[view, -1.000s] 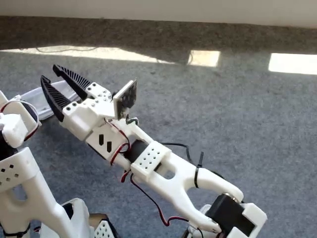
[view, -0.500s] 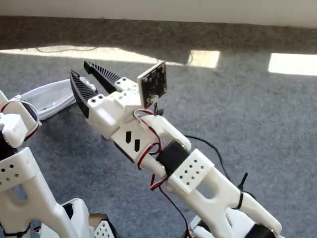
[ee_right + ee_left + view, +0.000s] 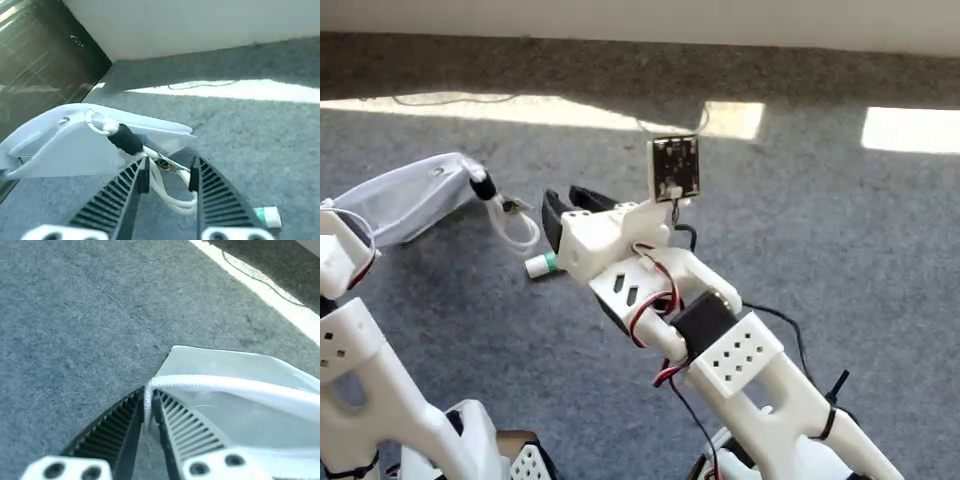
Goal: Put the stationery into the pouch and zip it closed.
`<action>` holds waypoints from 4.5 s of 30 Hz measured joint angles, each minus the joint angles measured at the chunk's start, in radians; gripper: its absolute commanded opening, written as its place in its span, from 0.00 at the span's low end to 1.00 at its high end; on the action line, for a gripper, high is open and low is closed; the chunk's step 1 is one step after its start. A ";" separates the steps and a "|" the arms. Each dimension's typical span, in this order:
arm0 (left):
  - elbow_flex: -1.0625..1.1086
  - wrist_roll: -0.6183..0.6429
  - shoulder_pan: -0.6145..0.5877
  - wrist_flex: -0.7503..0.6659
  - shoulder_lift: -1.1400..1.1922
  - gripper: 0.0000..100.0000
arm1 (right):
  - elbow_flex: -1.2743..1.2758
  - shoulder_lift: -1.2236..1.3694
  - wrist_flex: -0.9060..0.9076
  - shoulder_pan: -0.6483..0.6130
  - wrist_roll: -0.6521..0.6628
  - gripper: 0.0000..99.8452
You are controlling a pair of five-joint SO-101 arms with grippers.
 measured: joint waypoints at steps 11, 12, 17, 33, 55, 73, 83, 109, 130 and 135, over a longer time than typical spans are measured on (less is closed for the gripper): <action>0.000 0.000 -0.097 -0.002 0.012 0.01 | -0.087 0.342 0.166 0.000 -0.180 0.13; 0.000 0.000 -0.097 -0.002 0.012 0.01 | -0.117 0.381 0.187 0.000 -0.199 0.13; 0.000 0.000 -0.097 -0.002 0.012 0.01 | -0.269 0.568 0.272 0.000 -0.290 0.13; 0.000 0.000 -0.097 -0.002 0.012 0.01 | -0.615 0.957 0.413 0.031 -0.486 0.13; 0.000 0.000 -0.097 -0.002 0.012 0.01 | -0.844 1.172 0.555 0.086 -0.500 0.13; 0.002 0.000 -0.097 -0.002 0.012 0.01 | -0.898 1.267 0.624 0.084 -0.500 0.13; 0.002 0.000 -0.097 -0.002 0.012 0.01 | -1.088 1.381 0.779 0.084 -0.503 0.07; 0.000 -0.130 0.305 -0.002 0.000 0.01 | -1.676 1.370 1.281 0.282 -0.193 0.00; -0.020 -0.167 0.468 0.043 -0.002 0.01 | -1.280 0.812 1.281 0.261 -0.146 0.00; -0.071 -0.186 0.477 0.126 0.003 0.01 | -1.198 0.684 1.281 0.216 -0.143 0.00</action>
